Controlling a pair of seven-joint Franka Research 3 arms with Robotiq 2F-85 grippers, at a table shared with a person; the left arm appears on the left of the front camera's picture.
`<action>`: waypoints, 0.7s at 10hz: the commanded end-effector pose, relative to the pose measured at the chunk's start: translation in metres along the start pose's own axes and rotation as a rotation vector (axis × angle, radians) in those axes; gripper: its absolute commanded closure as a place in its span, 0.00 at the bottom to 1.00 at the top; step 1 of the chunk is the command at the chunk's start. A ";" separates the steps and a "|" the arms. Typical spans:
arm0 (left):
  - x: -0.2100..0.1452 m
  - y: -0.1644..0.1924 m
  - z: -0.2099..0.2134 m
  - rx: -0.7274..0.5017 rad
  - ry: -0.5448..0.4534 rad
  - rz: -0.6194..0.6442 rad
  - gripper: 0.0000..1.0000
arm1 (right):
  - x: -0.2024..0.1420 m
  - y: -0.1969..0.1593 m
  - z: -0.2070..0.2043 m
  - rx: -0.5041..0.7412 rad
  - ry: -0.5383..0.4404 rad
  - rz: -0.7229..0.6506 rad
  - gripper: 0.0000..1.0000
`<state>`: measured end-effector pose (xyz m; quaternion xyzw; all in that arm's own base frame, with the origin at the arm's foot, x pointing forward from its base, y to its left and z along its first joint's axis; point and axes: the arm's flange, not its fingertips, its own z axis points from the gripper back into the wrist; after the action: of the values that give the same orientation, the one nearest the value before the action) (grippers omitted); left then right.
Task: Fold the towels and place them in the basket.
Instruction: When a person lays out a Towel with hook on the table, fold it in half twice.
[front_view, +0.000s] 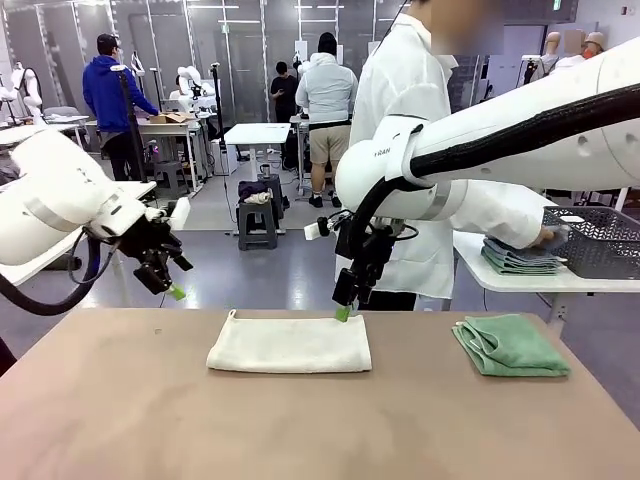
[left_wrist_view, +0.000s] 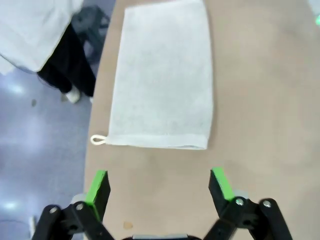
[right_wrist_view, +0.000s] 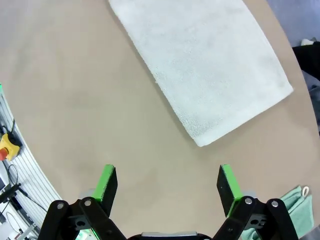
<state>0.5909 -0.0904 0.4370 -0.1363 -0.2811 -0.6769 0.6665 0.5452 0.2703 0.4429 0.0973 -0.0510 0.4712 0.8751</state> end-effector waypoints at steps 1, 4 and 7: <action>-0.031 0.010 0.010 -0.122 -0.166 0.014 0.00 | 0.003 -0.006 0.001 -0.031 0.013 -0.053 0.00; -0.063 0.022 0.019 -0.165 -0.297 0.084 0.00 | 0.000 -0.003 -0.007 0.006 -0.048 -0.085 0.00; -0.075 0.023 0.014 -0.159 -0.345 0.111 0.00 | -0.007 -0.005 -0.031 -0.017 -0.093 -0.386 0.00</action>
<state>0.6109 -0.0176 0.4074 -0.3048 -0.3160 -0.6343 0.6363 0.5510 0.2669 0.4214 0.1169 -0.0605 0.3552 0.9255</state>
